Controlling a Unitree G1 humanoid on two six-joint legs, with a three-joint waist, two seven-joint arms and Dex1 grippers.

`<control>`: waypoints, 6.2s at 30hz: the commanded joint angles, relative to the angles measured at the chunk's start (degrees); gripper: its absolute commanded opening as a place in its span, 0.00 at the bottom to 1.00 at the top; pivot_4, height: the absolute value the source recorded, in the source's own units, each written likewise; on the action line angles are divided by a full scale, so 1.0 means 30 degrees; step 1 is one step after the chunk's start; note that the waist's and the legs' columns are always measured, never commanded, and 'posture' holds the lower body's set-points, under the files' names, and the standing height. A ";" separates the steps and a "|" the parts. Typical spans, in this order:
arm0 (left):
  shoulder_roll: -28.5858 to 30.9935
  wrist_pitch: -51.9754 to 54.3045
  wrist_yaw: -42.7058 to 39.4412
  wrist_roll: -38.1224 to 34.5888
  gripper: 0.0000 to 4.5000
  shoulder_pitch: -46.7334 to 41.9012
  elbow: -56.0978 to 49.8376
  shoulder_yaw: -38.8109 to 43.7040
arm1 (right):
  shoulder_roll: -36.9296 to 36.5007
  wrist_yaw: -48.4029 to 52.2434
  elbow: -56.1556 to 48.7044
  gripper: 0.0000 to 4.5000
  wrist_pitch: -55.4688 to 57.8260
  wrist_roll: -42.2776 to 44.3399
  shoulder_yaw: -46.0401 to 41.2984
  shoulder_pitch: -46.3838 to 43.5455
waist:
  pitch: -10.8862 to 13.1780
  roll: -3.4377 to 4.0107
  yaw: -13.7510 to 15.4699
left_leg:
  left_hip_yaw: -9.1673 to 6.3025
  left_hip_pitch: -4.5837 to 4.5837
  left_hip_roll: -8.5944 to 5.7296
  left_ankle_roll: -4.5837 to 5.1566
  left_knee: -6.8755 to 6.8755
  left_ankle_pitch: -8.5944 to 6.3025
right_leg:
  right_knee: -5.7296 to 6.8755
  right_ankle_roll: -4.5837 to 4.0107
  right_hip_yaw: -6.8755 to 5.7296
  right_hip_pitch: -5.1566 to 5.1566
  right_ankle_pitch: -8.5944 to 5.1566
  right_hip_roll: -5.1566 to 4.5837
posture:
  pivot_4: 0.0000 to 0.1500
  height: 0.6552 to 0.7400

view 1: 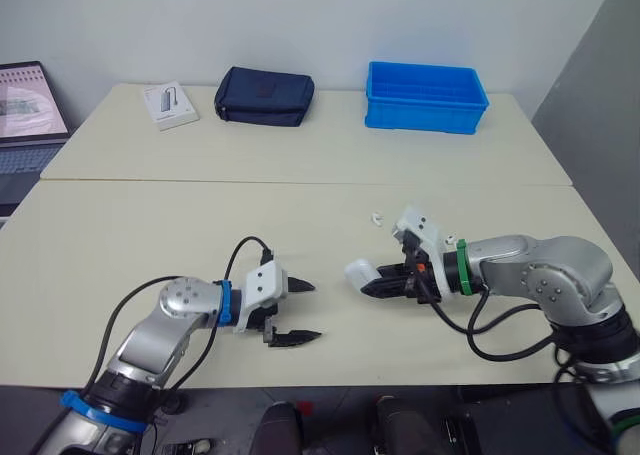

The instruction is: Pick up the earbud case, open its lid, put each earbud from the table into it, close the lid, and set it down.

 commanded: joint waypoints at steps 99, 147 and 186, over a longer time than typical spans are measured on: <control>-0.4626 -0.1189 0.0002 -0.2379 0.18 0.0416 -0.0456 0.0336 | 0.0030 0.5815 0.0147 0.88 -0.7630 -0.7215 -0.1128 -0.0843 | 0.0005 -0.0010 0.0000 | -0.0026 0.0014 0.0000 0.0000 0.0298 0.0000 | 0.0314 0.0000 0.0042 -0.0012 -0.0013 0.0033 | 1.00 1.00; -0.7082 -0.4545 0.8967 -0.1994 0.18 0.2515 0.1698 0.7265 | 0.0283 0.1509 0.0292 1.00 -1.4377 -0.5968 -1.2460 1.3816 | 0.0005 -0.0013 -0.0075 | 0.0005 0.0189 -0.0013 -0.0005 0.0292 -0.0003 | 0.0276 -0.0112 0.0060 0.0175 -0.0080 0.0002 | 1.00 1.00; -0.6946 -0.3850 0.8659 -0.2014 0.18 0.2853 0.1099 0.6487 | 1.0432 -0.4833 1.9529 0.09 -1.6949 -1.3172 -0.3617 -0.1469 | 0.0007 -0.0024 0.0050 | 0.0009 0.0043 -0.0005 0.0002 0.0297 0.0008 | 0.0303 0.0009 0.0064 0.0028 0.0033 0.0010 | 1.00 1.00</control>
